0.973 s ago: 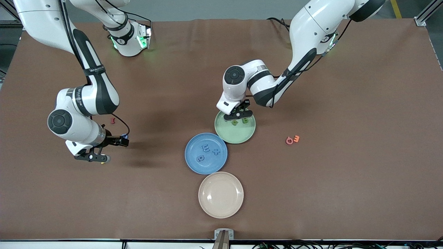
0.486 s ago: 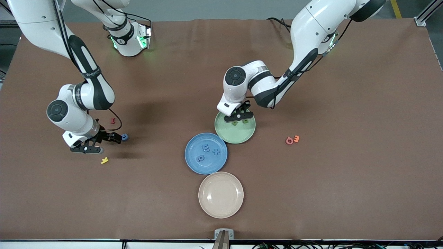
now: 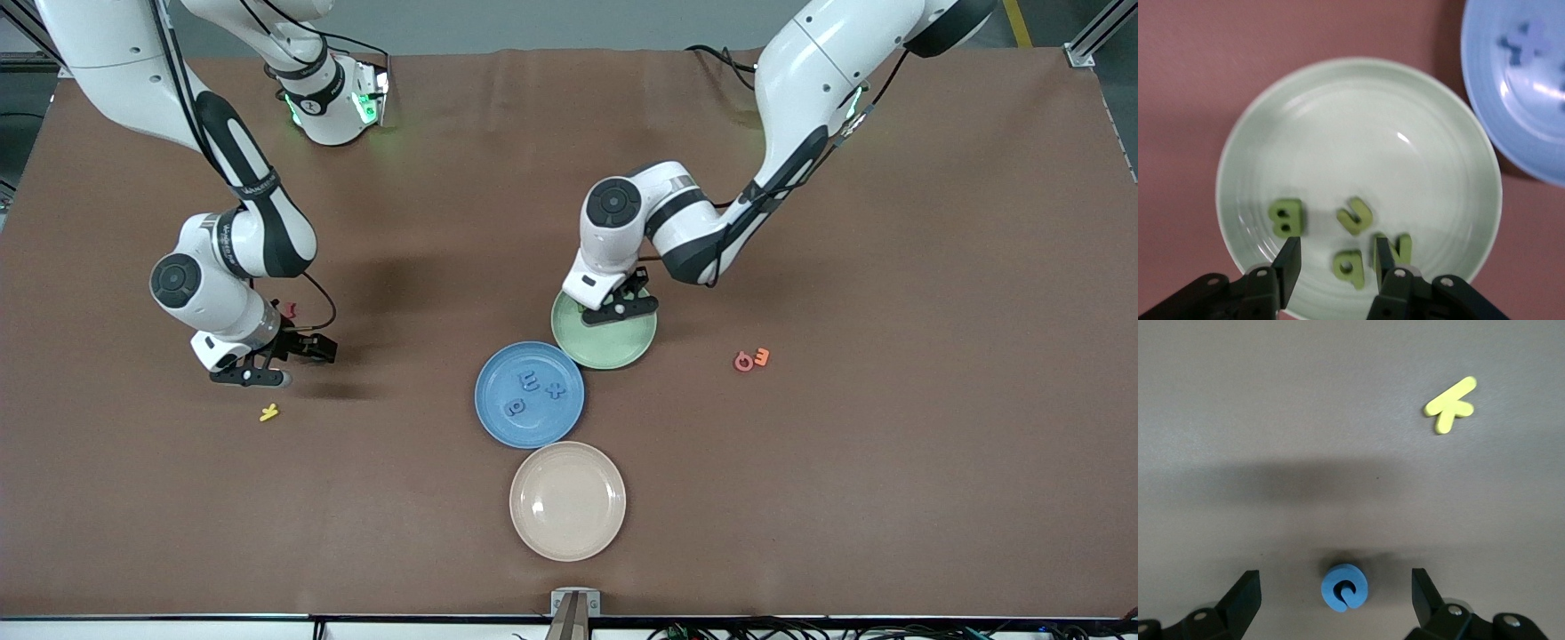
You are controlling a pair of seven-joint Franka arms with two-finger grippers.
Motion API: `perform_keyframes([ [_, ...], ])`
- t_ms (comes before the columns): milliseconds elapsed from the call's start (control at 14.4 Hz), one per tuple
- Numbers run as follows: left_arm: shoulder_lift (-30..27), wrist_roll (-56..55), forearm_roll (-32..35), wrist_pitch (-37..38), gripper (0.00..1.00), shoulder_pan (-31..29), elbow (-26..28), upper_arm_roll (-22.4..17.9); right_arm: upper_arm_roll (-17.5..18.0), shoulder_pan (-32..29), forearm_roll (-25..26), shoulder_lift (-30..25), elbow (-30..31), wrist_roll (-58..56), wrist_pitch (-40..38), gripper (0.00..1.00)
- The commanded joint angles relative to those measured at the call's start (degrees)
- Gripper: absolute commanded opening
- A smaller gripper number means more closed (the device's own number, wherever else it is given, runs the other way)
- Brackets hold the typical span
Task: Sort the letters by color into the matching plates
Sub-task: 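Grasp the blue c with the right gripper while the left gripper moves away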
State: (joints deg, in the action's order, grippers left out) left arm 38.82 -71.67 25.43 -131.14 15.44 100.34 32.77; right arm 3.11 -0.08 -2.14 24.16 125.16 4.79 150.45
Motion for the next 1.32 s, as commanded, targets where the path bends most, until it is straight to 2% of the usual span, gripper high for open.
perform_keyframes([
  [0,-3.0,1.8,0.0,1.0,0.76,-3.5,0.6,0.2,0.1,0.3,-1.0,0.4,2.3,0.2,3.3,1.00],
  [69,-3.2,2.3,0.0,1.1,0.80,-4.6,0.4,0.2,0.1,0.3,-1.0,0.5,2.3,0.2,3.4,1.00],
  [278,-4.1,3.9,0.1,1.1,0.83,-8.2,-0.3,0.3,0.0,1.0,-1.1,1.1,2.7,0.2,3.4,1.00],
  [347,-4.5,6.1,0.1,1.1,0.87,-9.5,-0.3,0.5,0.0,1.1,-1.0,1.1,2.7,0.3,3.2,1.00],
  [556,-6.3,9.1,-0.4,1.1,0.90,-12.4,-0.3,0.6,-0.1,1.1,-1.0,1.2,2.8,0.4,2.7,0.93],
  [625,-6.3,9.5,-0.6,1.1,0.97,-13.3,-0.3,0.7,-0.1,1.1,-0.9,1.2,3.0,0.3,2.7,0.92],
  [903,-7.5,14.3,-1.0,1.2,0.98,-16.0,0.3,0.5,-0.1,1.1,-0.9,1.5,3.2,0.3,2.7,0.86],
  [1111,-9.8,20.1,-5.4,1.8,0.98,-17.9,0.4,0.1,-0.2,1.1,-0.9,1.5,3.3,0.1,2.6,0.72],
  [1250,-11.6,25.1,-10.6,1.9,0.98,-18.2,0.4,-2.0,-0.1,1.1,-0.9,1.5,3.3,0.0,2.6,0.56],
])
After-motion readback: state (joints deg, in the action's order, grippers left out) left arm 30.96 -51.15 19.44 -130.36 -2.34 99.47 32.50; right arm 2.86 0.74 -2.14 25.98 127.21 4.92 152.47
